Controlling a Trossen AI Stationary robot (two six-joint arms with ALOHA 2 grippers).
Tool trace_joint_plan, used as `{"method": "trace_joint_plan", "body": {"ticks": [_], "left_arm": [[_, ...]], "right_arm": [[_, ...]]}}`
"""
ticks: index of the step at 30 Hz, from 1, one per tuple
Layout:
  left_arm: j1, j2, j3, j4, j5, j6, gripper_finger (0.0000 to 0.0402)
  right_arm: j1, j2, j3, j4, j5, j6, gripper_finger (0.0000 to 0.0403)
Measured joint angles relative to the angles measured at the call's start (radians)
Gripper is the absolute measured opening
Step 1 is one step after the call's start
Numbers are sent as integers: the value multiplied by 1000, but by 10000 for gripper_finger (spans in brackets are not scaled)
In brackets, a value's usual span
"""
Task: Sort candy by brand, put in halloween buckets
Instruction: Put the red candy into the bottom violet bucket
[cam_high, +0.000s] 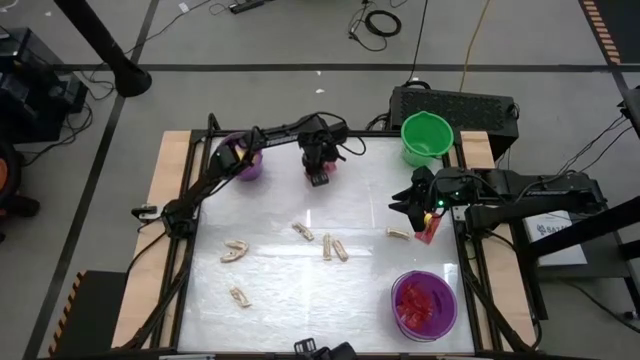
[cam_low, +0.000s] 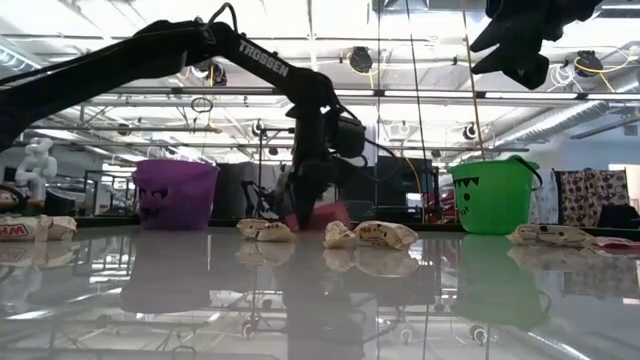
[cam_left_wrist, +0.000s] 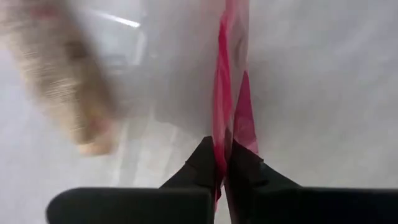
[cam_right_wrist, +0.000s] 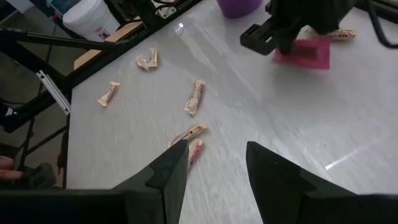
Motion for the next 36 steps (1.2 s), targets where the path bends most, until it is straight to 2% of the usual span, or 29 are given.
{"method": "trace_joint_plan", "body": {"ticks": [11, 15, 18, 20, 26, 32, 36], "left_arm": [[-90, -91, 2, 20, 19, -52, 16], [-143, -142, 2, 59, 143, -70, 16], [-204, -174, 2, 163, 269, -78, 15], [-252, -188, 2, 243, 306, -73, 15], [-379, -195, 2, 447, 303, 12, 15], [-445, -195, 2, 638, 141, 29, 15], [-475, -195, 2, 702, 124, 27, 15]], "right_arm": [[0, 0, 0, -51, 3, -72, 155], [0, 0, 0, -118, 3, -75, 155], [0, 0, 0, -182, 4, -74, 155], [0, 0, 0, -220, 22, -74, 155], [0, 0, 0, -294, 147, -27, 155], [0, 0, 0, -381, 206, -6, 155], [0, 0, 0, -435, 219, 11, 155]]}}
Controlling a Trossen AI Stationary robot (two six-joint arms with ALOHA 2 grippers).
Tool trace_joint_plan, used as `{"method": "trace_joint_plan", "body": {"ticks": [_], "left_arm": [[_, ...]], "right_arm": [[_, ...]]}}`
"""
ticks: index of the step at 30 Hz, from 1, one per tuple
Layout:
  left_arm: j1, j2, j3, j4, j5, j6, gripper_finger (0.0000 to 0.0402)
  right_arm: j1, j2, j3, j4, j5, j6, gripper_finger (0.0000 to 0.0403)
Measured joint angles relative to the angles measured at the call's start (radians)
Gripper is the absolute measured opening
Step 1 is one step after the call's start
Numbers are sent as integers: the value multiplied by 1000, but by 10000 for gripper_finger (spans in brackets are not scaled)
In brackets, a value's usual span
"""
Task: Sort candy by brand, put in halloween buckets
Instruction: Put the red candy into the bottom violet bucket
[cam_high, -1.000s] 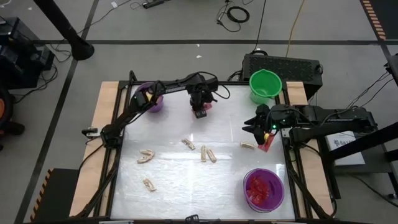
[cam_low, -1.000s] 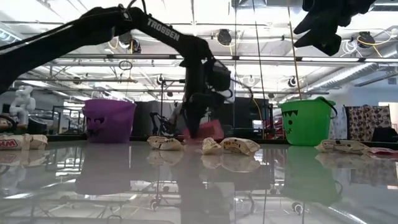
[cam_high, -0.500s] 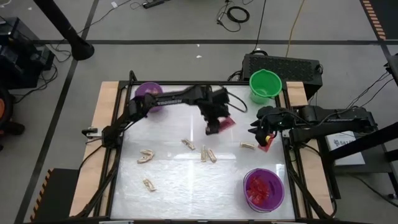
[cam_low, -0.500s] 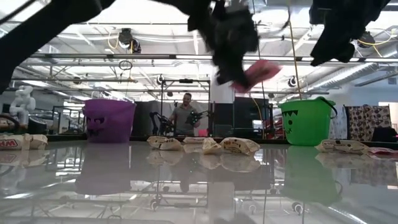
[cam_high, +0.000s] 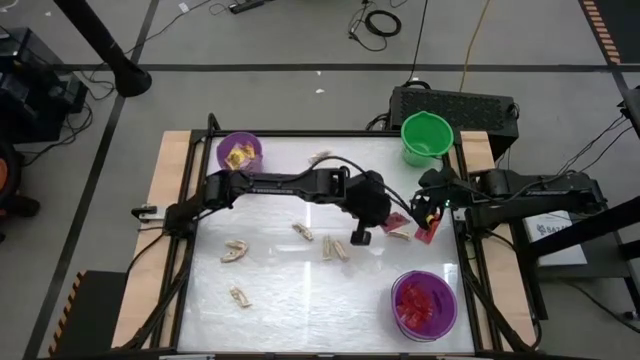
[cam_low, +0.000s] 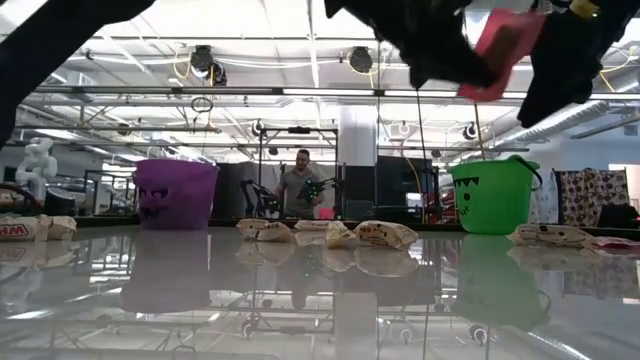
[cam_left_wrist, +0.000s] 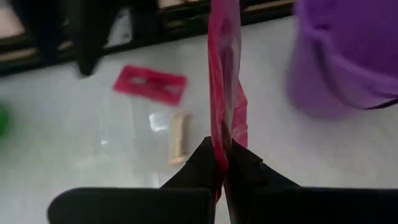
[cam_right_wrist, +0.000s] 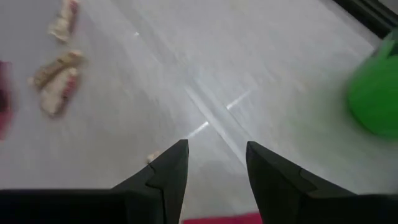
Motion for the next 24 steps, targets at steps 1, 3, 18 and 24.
{"method": "trace_joint_plan", "body": {"ticks": [1, 3, 18, 24], "left_arm": [[-13, 0, 0, 5, 0, 0, 15], [-38, 0, 0, 14, 0, 0, 15], [-151, 1, 0, -14, -69, 6, 14], [-228, 1, 0, 20, -94, -61, 14]], "right_arm": [[0, 0, 0, -11, 8, -1, 155], [0, 0, 0, -25, 30, -1, 155], [0, 0, 0, -30, -128, 101, 155], [0, 0, 0, -39, -241, 250, 155]]}}
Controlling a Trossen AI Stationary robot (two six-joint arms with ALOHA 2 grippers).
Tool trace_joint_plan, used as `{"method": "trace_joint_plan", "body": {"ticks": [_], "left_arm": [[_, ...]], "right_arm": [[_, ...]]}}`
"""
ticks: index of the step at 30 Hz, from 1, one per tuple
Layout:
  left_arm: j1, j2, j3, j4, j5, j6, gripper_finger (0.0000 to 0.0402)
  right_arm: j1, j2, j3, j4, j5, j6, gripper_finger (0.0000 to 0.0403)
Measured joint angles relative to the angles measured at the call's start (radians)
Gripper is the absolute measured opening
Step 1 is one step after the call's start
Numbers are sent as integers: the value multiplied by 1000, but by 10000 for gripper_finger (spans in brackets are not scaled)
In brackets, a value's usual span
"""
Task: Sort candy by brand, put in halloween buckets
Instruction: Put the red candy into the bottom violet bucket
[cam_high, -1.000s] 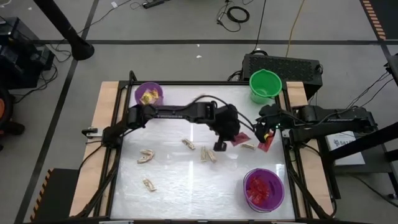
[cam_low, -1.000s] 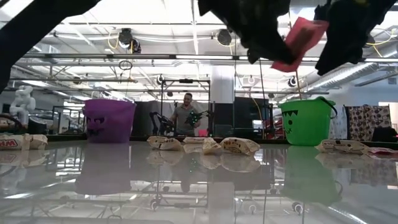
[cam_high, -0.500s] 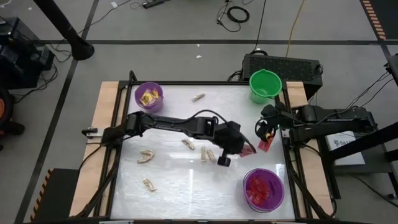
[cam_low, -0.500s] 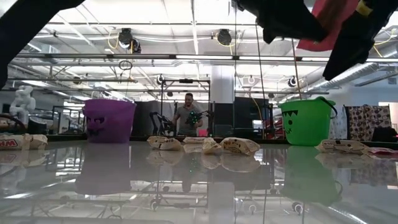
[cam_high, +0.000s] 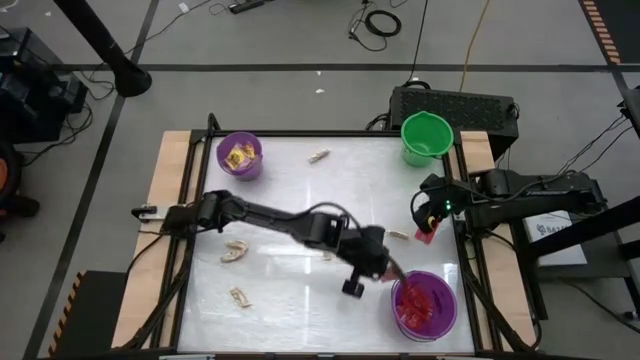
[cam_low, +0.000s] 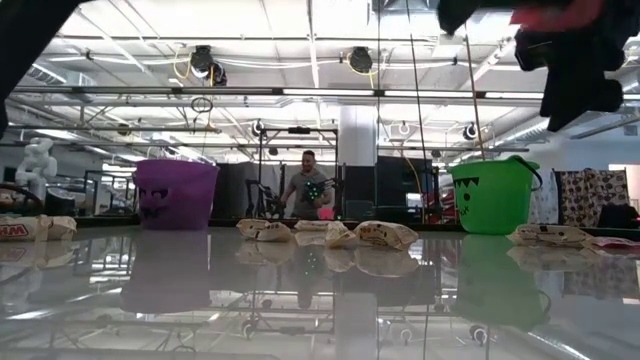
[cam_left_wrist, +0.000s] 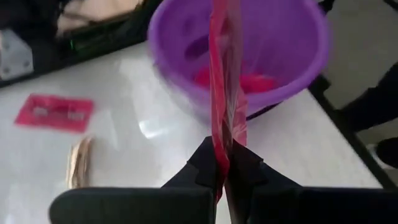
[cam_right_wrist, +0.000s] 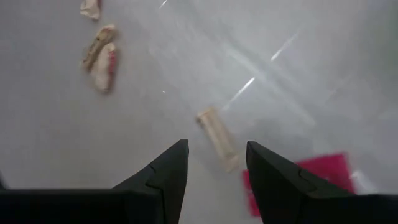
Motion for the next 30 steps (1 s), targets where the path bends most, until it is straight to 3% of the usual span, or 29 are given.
{"method": "trace_joint_plan", "body": {"ticks": [5, 13, 23, 30], "left_arm": [[-77, -12, -1, 166, -80, 13, 14], [-127, -5, 0, 428, -145, -15, 14], [-109, 33, -37, 509, -147, -70, 14], [-99, 132, -33, 702, -122, -186, 14]], "right_arm": [[20, 0, 0, 3, -43, 177, 155], [80, 0, 0, 7, 30, 323, 155], [87, 0, 0, 15, 108, 317, 155], [87, 0, 0, 18, 110, 268, 155]]}}
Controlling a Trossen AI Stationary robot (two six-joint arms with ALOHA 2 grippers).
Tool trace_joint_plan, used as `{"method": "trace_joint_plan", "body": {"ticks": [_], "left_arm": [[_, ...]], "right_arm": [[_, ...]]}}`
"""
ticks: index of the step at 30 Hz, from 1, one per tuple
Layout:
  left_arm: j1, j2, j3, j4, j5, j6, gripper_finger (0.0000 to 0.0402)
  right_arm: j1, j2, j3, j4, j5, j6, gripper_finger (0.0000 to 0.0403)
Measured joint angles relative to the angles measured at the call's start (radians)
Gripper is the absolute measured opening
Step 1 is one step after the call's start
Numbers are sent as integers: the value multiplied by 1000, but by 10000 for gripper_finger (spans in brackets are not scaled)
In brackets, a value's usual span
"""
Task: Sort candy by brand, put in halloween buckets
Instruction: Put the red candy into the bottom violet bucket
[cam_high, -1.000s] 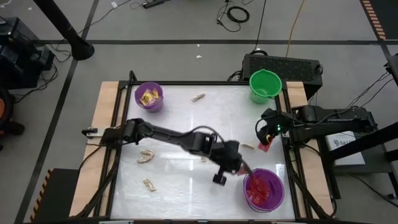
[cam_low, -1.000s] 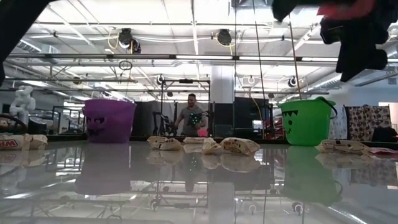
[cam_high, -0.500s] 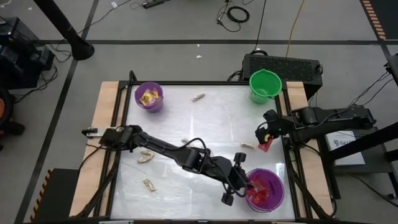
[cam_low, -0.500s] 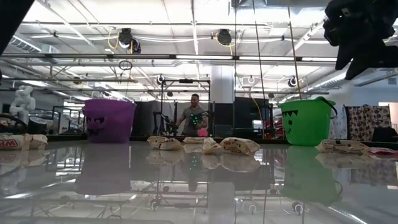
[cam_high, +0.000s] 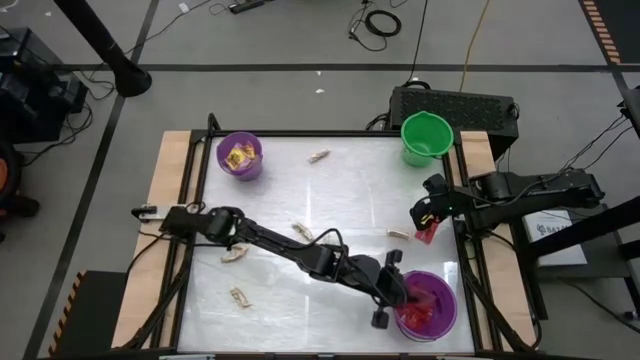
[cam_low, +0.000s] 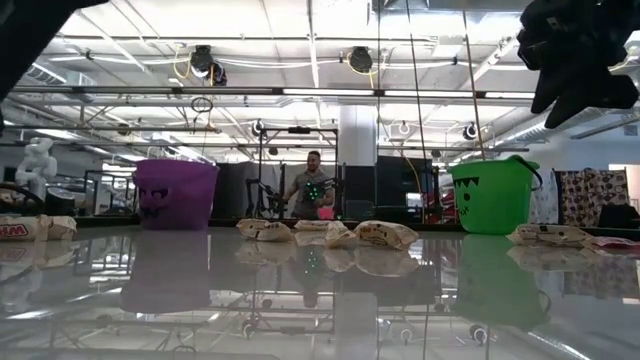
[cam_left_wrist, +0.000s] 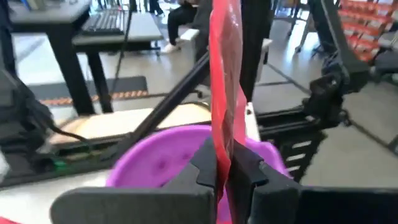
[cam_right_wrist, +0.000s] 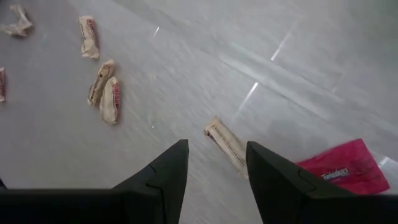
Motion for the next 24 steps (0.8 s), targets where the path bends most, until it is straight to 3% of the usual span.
{"method": "trace_joint_plan", "body": {"ticks": [7, 14, 24], "left_arm": [[41, 32, 20, -31, -12, -173, 14], [45, 33, 20, -44, -13, -175, 14], [42, 33, 20, -52, -31, -174, 32]], "right_arm": [[0, 0, 0, 0, 7, -46, 155], [0, 0, 0, 0, 76, -88, 155], [0, 0, 0, 2, 83, -145, 155]]}}
